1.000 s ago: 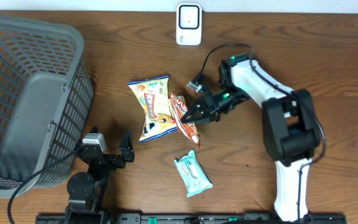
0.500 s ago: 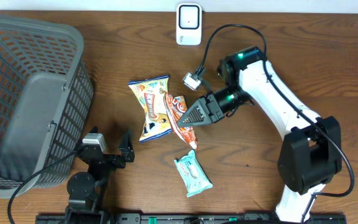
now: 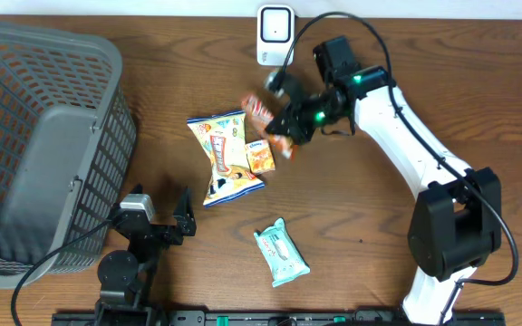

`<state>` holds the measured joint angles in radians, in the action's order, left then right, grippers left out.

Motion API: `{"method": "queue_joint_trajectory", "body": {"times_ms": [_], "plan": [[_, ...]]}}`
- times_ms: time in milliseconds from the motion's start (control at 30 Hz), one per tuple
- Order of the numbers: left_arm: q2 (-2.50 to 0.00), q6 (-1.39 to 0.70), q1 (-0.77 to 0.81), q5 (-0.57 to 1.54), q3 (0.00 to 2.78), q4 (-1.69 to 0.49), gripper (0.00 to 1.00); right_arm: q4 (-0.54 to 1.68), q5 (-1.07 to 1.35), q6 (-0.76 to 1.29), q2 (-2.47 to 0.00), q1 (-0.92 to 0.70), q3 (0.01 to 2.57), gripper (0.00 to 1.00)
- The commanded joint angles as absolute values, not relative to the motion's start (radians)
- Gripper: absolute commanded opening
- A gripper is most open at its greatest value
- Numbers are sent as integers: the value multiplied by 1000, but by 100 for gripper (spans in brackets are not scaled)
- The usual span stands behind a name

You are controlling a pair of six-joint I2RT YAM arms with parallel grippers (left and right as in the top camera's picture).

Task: Scan the item barcode
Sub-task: 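Raise the Top bar up to the white scanner, then carry the Top bar right and drop it at the table edge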

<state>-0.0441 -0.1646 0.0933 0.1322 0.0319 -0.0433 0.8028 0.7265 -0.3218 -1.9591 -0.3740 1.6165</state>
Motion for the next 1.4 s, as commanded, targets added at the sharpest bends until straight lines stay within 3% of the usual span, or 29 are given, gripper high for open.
{"method": "queue_joint_trajectory", "body": {"times_ms": [0,200,600,933,1167,1367], "plan": [[-43,-178,89,139,4,-57,98,724,432,-15,-1971,-372,1623,1],[-43,-178,89,139,4,-57,98,641,352,37,-2126,-365,1772,1],[-43,-178,89,139,4,-57,98,849,235,154,-2629,-327,2588,1],[-43,-178,89,139,4,-57,98,803,245,211,-2676,-306,2632,1],[-43,-178,89,139,4,-57,98,1139,154,208,-2674,-246,2810,1],[-43,-178,89,139,4,-57,98,1481,-28,160,-2674,-88,2919,1]]}}
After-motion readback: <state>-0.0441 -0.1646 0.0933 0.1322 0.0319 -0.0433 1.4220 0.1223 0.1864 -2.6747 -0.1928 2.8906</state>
